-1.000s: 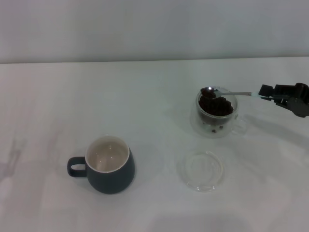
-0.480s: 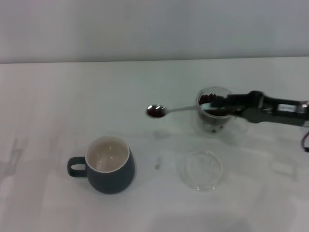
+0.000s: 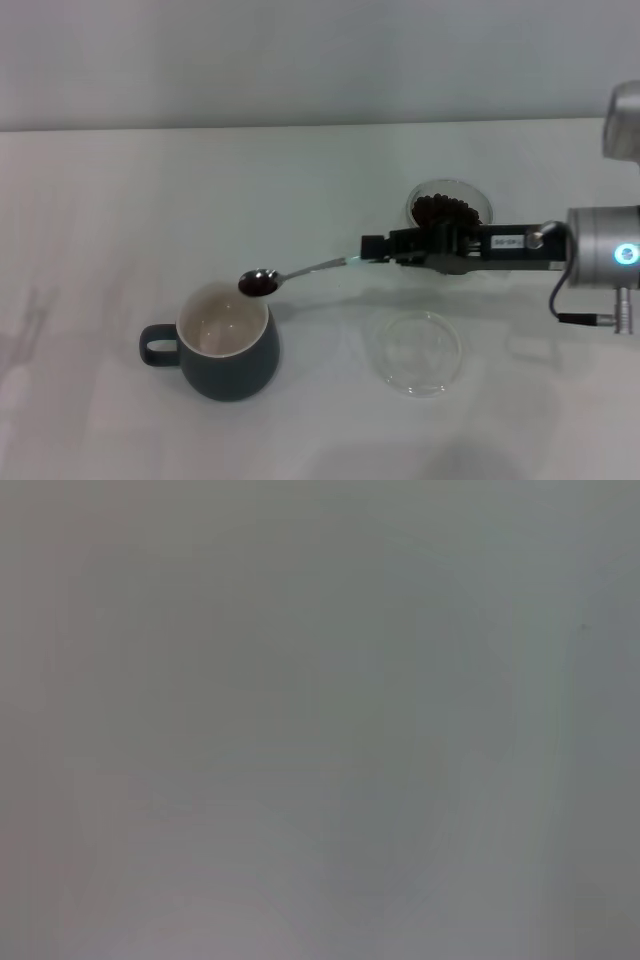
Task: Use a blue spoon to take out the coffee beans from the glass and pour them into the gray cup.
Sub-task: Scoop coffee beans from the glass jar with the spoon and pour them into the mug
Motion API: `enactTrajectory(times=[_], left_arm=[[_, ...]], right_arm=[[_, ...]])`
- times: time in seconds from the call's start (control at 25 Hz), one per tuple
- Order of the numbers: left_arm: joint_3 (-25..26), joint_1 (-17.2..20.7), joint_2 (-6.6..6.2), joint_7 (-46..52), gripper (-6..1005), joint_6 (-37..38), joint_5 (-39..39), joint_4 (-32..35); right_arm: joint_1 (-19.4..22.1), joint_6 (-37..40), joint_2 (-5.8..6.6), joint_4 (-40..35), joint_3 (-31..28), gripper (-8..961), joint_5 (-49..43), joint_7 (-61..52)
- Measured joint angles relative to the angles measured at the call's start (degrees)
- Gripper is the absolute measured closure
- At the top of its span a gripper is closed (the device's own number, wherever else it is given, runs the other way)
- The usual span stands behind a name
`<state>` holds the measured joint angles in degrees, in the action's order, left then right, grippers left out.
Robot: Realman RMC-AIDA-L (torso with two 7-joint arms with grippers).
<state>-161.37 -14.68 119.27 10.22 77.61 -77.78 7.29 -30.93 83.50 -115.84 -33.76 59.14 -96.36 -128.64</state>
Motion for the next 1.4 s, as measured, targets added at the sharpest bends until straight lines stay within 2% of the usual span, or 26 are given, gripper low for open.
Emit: enactTrajectory(times=[0.4, 0.64, 1.0, 1.24, 1.4], left_arm=[[0.0, 0.3, 0.09, 0.0, 242, 0.0, 0.0, 0.3], [0.0, 0.4, 0.09, 0.0, 242, 0.0, 0.0, 0.3], [0.0, 0.3, 0.09, 0.0, 241, -0.5, 0.0, 0.4], [0.0, 0.2, 0.09, 0.0, 241, -0.6, 0.0, 0.2], [0.2, 0.1, 0.09, 0.0, 242, -0.6, 0.0, 0.1]], right_arm=[[0.4, -4.0, -0.14, -4.7, 12.2, 786, 6.5, 5.4], [1.3, -8.3, -0.09, -7.2, 17.0, 786, 9.6, 11.5], [2.5, -11.1, -0.02, -11.0, 20.2, 785, 9.7, 20.7], [7.4, -10.9, 0.29, -18.1, 20.8, 785, 10.3, 23.6], [9.9, -8.3, 0.84, -19.0, 17.6, 785, 13.1, 23.4]])
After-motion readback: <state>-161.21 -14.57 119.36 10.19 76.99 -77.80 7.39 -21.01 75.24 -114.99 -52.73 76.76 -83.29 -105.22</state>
